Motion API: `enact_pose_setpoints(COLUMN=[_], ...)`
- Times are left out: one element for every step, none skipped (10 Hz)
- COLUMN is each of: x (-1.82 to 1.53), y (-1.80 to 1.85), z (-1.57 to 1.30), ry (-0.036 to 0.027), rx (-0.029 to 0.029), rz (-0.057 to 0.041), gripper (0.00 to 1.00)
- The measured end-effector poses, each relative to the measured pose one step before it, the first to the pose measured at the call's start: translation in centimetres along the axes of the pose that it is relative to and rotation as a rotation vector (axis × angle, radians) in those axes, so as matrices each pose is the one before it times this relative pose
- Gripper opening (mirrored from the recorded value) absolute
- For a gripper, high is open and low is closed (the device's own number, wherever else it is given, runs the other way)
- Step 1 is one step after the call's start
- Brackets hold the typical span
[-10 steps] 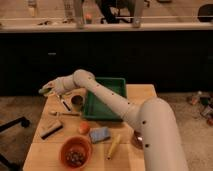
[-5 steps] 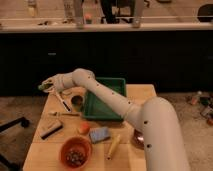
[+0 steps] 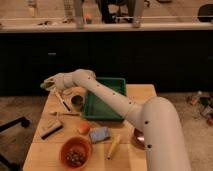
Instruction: Place pepper in paper cup
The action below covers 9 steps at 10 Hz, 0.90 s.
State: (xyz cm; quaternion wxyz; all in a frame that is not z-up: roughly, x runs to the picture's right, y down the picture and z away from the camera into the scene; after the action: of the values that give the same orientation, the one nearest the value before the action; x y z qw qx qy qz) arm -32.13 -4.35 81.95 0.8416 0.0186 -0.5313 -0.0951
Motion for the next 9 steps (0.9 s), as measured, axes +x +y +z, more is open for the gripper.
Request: enact_pose_setpoints(x=[0.234,0.199,0.099,0.262,0.303,0.227,0.261,0.446,0.318], y=[-0.175,-0.176,-0.182,-0.190,-0.441,-0.226,-0.363,-0.304,-0.189], z=[-0.185,-0.187,-0.154,-0.204,-0.208,-0.045,0.034,0.076,0.012], ry=[0.00574,0.00378,0.00054,-0.00133,-0.00630,-0.00723,-0.01466,-0.02265,-0.01213], rx=[0.00659,0.00705,0.00723,0.01249,0.01937,0.01292,0.01946,0.02734,0.01680], rz=[-0.00017,0.00084,0.00236,0.00637,0.00418,0.00392,0.00807,0.01263,0.00732], gripper=[0.00,0.00,0.00,0.00,0.00,0.00,0.00,0.00,0.00])
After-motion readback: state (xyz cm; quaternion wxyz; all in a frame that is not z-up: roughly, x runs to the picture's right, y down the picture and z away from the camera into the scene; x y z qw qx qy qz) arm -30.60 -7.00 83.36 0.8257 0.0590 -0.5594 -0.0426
